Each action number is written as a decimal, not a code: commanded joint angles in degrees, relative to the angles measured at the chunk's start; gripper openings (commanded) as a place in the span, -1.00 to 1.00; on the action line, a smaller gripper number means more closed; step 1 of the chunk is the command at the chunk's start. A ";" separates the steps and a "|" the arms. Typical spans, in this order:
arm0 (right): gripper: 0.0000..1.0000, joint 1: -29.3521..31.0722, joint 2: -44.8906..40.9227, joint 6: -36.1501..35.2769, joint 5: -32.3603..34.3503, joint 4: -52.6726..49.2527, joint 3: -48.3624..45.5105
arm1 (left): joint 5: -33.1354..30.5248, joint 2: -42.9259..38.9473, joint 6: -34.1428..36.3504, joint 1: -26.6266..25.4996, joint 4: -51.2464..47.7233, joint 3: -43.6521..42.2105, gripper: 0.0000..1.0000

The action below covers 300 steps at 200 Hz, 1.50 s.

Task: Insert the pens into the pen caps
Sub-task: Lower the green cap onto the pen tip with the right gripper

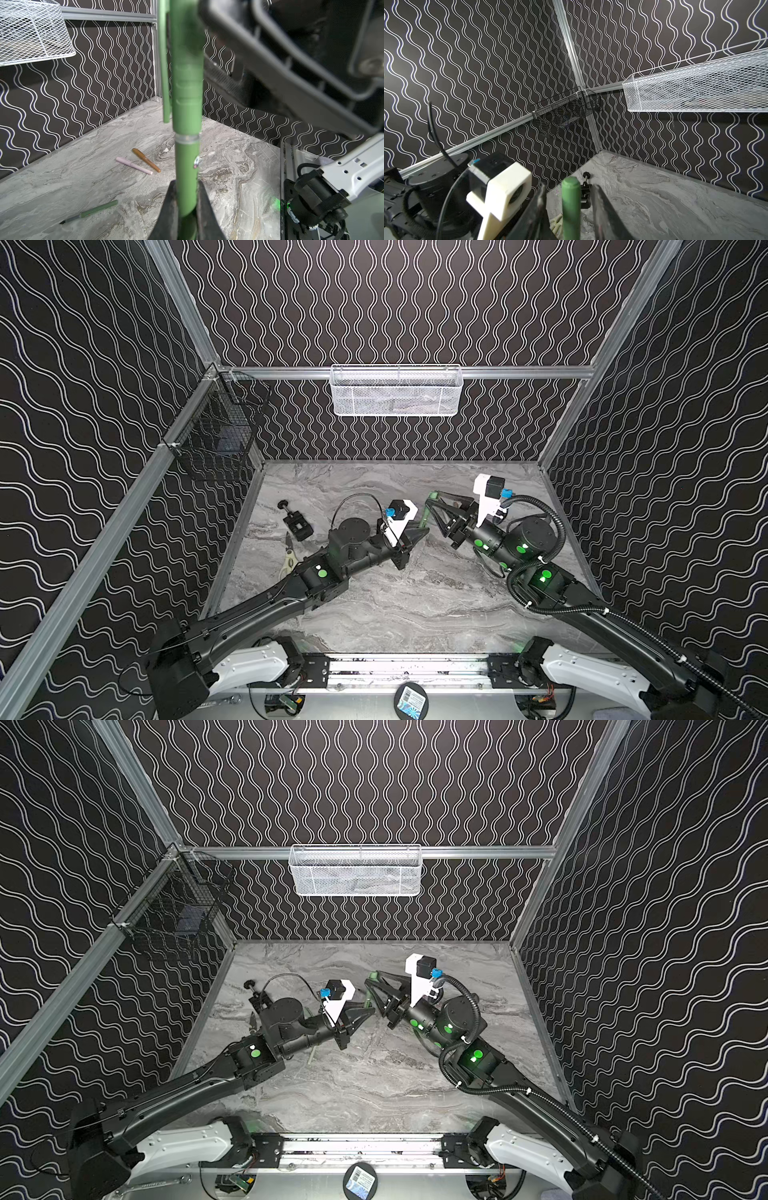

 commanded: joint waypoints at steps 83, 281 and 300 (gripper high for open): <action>-0.32 -1.22 4.13 1.76 3.85 -30.13 17.89 | -6.87 1.35 4.07 -0.05 3.42 -1.06 -1.00; -0.96 -5.19 9.94 1.24 -12.63 -32.32 18.47 | -6.87 1.01 1.69 0.07 4.36 1.15 -1.00; -0.96 -5.18 10.12 0.22 -12.20 -32.74 17.56 | -7.15 1.48 1.56 0.13 3.57 3.92 -1.00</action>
